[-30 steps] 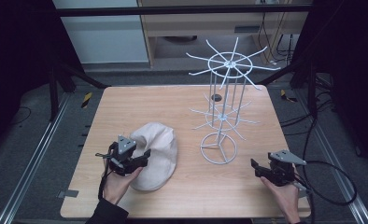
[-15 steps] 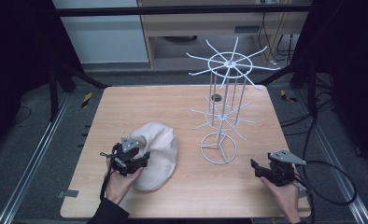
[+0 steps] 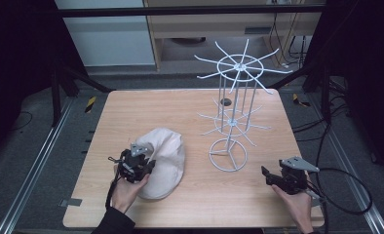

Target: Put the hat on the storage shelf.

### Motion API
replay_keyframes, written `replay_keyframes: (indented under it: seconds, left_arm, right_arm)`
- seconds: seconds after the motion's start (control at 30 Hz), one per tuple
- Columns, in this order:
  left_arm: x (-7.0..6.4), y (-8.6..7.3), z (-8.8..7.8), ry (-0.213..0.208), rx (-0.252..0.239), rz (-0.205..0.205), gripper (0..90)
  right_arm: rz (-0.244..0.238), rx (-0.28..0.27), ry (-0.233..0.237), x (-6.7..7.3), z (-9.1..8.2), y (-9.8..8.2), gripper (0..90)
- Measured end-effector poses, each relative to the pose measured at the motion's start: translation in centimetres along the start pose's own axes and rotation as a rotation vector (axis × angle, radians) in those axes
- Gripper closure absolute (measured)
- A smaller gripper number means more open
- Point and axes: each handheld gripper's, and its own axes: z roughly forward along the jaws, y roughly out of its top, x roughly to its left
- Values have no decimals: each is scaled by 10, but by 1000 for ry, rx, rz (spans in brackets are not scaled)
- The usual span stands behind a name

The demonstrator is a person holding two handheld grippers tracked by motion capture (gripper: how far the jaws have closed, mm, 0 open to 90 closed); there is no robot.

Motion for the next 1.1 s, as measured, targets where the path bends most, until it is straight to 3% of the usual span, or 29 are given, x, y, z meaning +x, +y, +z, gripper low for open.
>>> replay_keyframes:
  seconds: [0.03, 0.23, 0.5, 0.7, 0.9, 1.1]
  left_arm:
    - [0, 0, 0, -1, 7, -1, 848]
    - [2, 1, -3, 1, -6, 2, 870]
    - [9, 3, -19, 25, -76, -4, 875]
    - [11, 6, -37, 47, -175, 3, 875]
    - [13, 7, -48, 49, -243, 1, 876]
    - [13, 10, -66, 28, -333, -5, 876]
  right_arm:
    - [-2, -1, 0, 0, 0, 0, 274]
    - [-1, 1, 0, 0, 0, 0, 273]
    - [1, -2, -3, -1, 0, 0, 273]
    - [3, -1, -3, -1, 0, 0, 271]
    - [8, -5, -2, -2, -1, 0, 269]
    - [-5, -21, 0, -1, -1, 1, 264]
